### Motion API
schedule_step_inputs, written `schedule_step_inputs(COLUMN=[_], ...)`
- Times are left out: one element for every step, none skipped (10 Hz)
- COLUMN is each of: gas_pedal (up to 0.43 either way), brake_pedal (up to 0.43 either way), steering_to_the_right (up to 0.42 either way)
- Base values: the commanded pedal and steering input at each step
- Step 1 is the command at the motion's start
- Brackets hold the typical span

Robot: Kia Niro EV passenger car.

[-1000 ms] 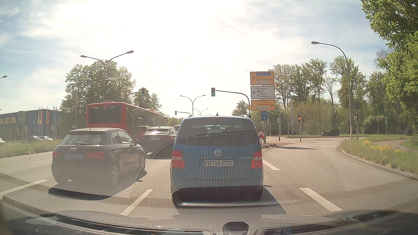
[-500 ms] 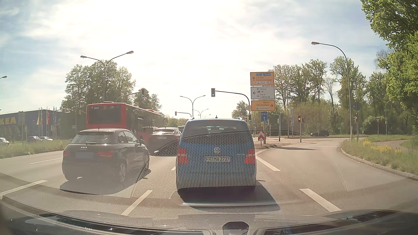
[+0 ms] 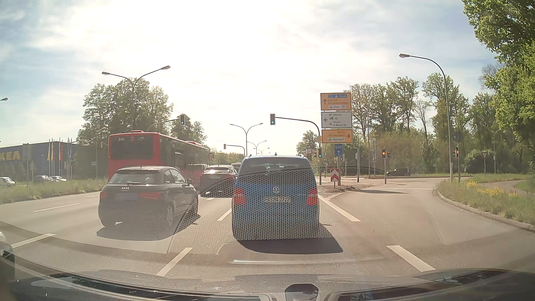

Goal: Follow the waypoints while adhering to traffic rules and regulations

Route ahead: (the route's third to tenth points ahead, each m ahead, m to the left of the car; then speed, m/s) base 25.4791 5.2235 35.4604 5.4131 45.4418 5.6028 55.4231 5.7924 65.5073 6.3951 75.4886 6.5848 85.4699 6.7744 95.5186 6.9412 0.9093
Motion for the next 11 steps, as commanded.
schedule_step_inputs(gas_pedal=[0.24, 0.24, 0.24, 0.24, 0.24, 0.24, 0.24, 0.24, 0.24, 0.24, 0.24], brake_pedal=[0.0, 0.0, 0.0, 0.0, 0.0, 0.0, 0.0, 0.0, 0.0, 0.0, 0.0], steering_to_the_right=[0.004, 0.004, 0.007, 0.008, 0.008, 0.008, 0.008, 0.008, 0.007, 0.007, 0.007])
